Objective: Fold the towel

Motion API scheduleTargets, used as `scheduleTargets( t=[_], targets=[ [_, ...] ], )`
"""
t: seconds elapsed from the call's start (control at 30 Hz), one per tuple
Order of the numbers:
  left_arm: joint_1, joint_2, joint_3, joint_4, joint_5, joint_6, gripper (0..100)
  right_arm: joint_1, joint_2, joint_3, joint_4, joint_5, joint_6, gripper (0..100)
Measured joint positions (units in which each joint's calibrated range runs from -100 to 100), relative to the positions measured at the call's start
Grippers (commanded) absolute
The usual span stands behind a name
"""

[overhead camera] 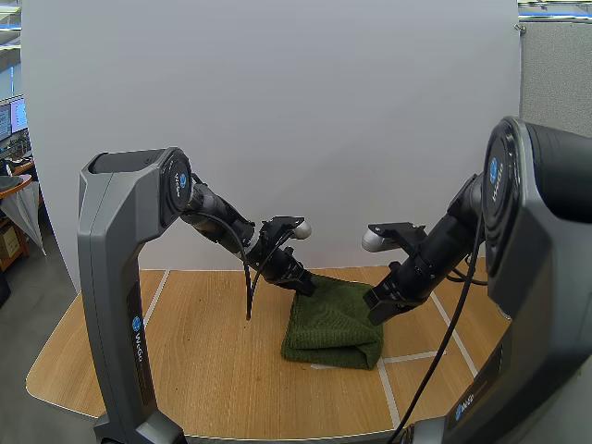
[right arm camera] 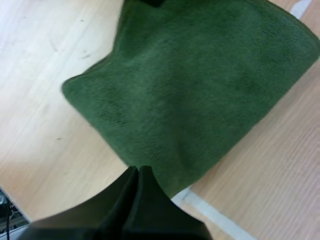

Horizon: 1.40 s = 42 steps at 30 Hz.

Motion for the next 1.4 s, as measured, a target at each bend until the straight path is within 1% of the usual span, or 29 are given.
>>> scheduleTargets(
  t=[0.1,0.17,0.27,0.33,0.37,0.43,0.53,0.57,0.6,0.7,0.8,0.9,1.1,1.17,1.4],
  targets=[
    [0.00,0.00,0.00,0.10,0.00,-0.09,34,0.00,1.77,0.00,0.00,-1.45,-0.12,0],
    [0.00,0.00,0.00,0.10,0.00,-0.46,43,0.00,5.47,0.00,0.71,-5.48,-0.55,0],
    [0.00,0.00,0.00,0.22,1.68,-1.17,49,0.29,9.92,0.00,3.72,-15.32,-2.60,0],
    [0.00,0.10,0.00,0.22,3.08,-1.57,52,1.02,12.02,-0.96,5.46,-19.72,-3.52,0],
    [0.00,0.10,0.00,0.22,3.24,-1.73,54,1.94,14.39,-1.55,6.41,-24.48,-3.74,0],
    [0.00,0.10,0.00,0.22,3.47,-1.85,61,2.11,15.29,-1.55,6.52,-25.75,-3.87,0],
    [0.00,0.10,0.00,0.45,3.77,-2.34,76,2.85,18.08,-1.55,6.53,-29.79,-4.22,0],
    [0.00,0.10,0.00,0.58,3.77,-2.62,79,3.05,21.25,-1.55,6.53,-32.10,-4.32,0],
    [0.00,-0.17,0.00,0.91,3.86,-2.62,84,3.05,21.83,-1.55,6.53,-32.97,-4.41,0],
    [0.00,-2.12,0.00,3.05,3.69,-3.54,92,3.05,23.35,-1.70,7.07,-33.24,-4.41,0],
    [0.00,-5.09,0.00,5.81,3.57,-5.71,93,3.05,24.34,-2.16,7.79,-33.06,-4.82,0],
    [0.00,-8.53,-0.13,11.58,8.29,-9.75,93,3.05,24.34,-2.16,7.79,-33.06,-5.17,0],
    [-0.03,-10.35,1.56,14.56,15.73,-11.56,93,3.05,24.34,-2.16,7.79,-32.92,-5.49,0],
    [-0.03,-11.34,4.44,15.62,15.94,-11.29,93,3.05,24.34,-2.16,7.79,-32.92,-5.49,0],
    [-0.03,-13.96,7.90,16.33,16.33,-9.59,93,3.05,24.34,-2.16,7.79,-32.92,-5.49,0]
  ],
)
